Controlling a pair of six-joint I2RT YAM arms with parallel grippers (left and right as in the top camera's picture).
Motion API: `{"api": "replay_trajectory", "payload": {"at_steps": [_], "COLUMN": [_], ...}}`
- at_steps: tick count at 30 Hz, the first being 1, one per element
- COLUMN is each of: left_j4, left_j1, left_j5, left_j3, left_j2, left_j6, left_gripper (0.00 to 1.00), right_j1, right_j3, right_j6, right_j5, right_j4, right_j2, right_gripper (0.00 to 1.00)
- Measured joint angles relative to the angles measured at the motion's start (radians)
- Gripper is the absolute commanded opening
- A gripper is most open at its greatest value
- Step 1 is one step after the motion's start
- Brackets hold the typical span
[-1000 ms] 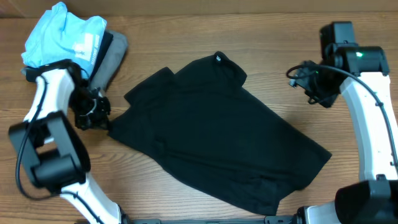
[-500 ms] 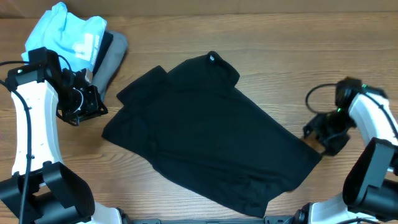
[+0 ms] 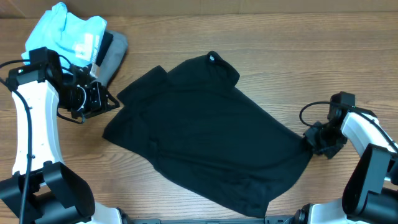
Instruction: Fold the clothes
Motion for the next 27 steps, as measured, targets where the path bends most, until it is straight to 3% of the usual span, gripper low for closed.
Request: {"api": "replay_trajectory", "payload": {"at_steps": [6,8,10,11,12,17,22,27], "left_j4": [0.02,0.023,0.026,0.031,0.035,0.122,0.338,0.519], "left_j1": [-0.039,-0.067,-0.103,-0.126,-0.156,-0.286,-0.396,-0.523], "left_j5": [0.127,0.148,0.163,0.167,0.173,0.197,0.182,-0.073], "left_j3": [0.0,0.0,0.0,0.0,0.0,0.0,0.0,0.0], "left_j2": [0.0,0.0,0.0,0.0,0.0,0.0,0.0,0.002], "left_j6": [0.02,0.041,0.065,0.082,0.097,0.13,0.124,0.067], "left_gripper": [0.39,0.55,0.61,0.98,1.0,1.0,1.0,0.8], "right_j1": [-0.007,-0.017,-0.027,-0.032,-0.035,-0.039,-0.039,-0.039], "right_j3": [0.0,0.006,0.029,0.045,0.072,0.291,0.514,0.631], "right_j6": [0.015,0.017,0.017,0.009,-0.002,-0.081,-0.143,-0.2], "right_j5": [-0.023,-0.025,-0.027,-0.027,-0.029,-0.053,-0.125,-0.274], "right_j4": [0.338,0.38,0.387,0.384,0.386,0.188,-0.089,-0.277], "right_j2": [0.031,0.043,0.054,0.056,0.058,0.058,0.053,0.015], "right_gripper": [0.04,0.08,0.17,0.24,0.25,0.31,0.34,0.35]}}
